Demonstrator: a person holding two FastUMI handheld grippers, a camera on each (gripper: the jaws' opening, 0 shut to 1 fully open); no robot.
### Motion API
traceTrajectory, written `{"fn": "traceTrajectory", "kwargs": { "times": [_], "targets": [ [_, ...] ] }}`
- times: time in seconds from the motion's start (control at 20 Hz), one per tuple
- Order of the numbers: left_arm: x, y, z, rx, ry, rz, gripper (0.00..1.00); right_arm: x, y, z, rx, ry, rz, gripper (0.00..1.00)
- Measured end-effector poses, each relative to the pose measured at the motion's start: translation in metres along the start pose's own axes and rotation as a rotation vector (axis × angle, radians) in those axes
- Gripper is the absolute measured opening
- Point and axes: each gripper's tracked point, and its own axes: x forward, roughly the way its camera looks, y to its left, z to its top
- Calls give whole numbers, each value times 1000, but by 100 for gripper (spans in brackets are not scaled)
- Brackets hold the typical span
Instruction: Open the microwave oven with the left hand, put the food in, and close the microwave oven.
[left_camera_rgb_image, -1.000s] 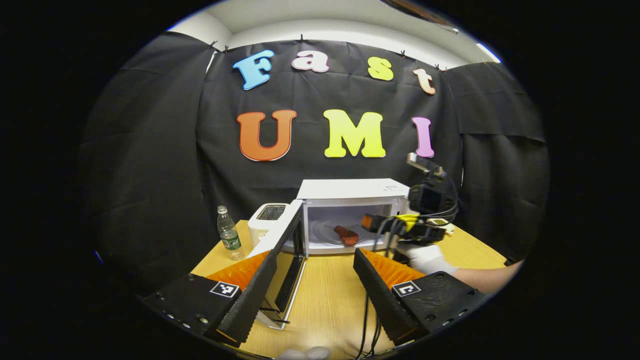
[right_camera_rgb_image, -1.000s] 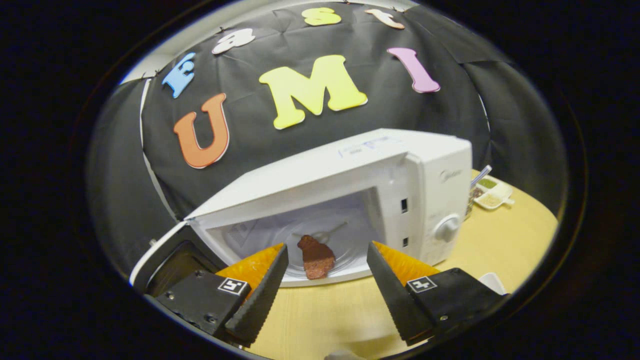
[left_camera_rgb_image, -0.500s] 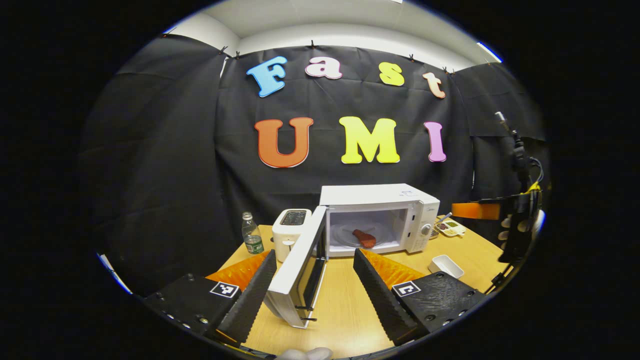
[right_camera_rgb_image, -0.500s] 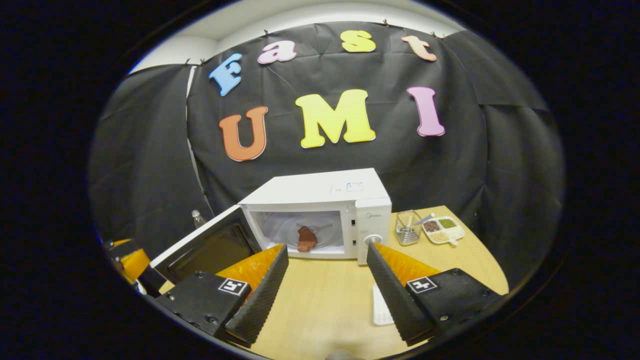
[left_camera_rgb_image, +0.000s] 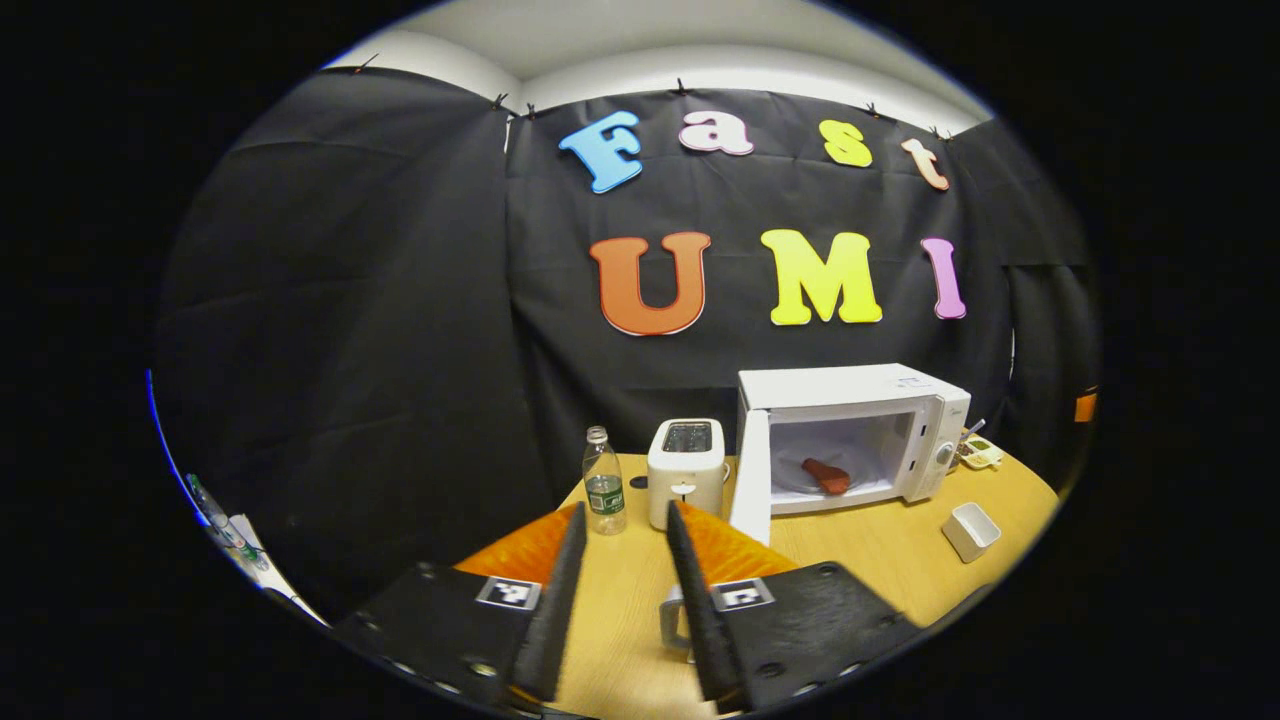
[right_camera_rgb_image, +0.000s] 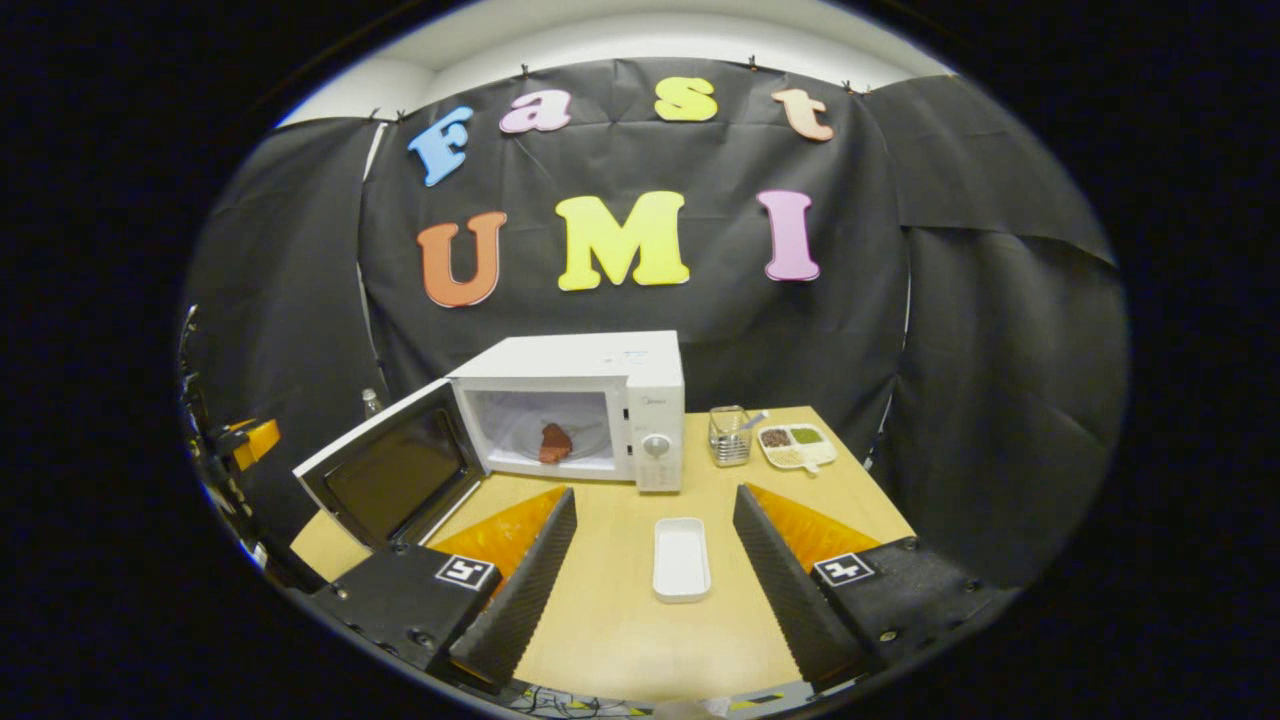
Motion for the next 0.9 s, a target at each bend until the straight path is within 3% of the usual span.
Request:
{"fn": "traceTrajectory", "kwargs": {
  "times": [0.05, 0.2, 0.25, 0.3, 0.9],
  "targets": [
    [8, 9, -7, -14, 5, 15, 0, -1, -4, 0, 9, 0, -7, 92],
    [20, 12, -41, -1, 38, 18, 0, -6, -11, 0, 28, 3, -17, 92],
    [24, 11, -56, 14, 65, 14, 12, -7, -11, -2, 28, 9, -18, 91],
    [27, 8, -64, 14, 76, 1, 0, -10, -12, -6, 32, 16, -14, 92],
    [23, -63, -94, 25, 116, -170, 0, -24, -22, -11, 121, 42, -33, 91]
  ]
}}
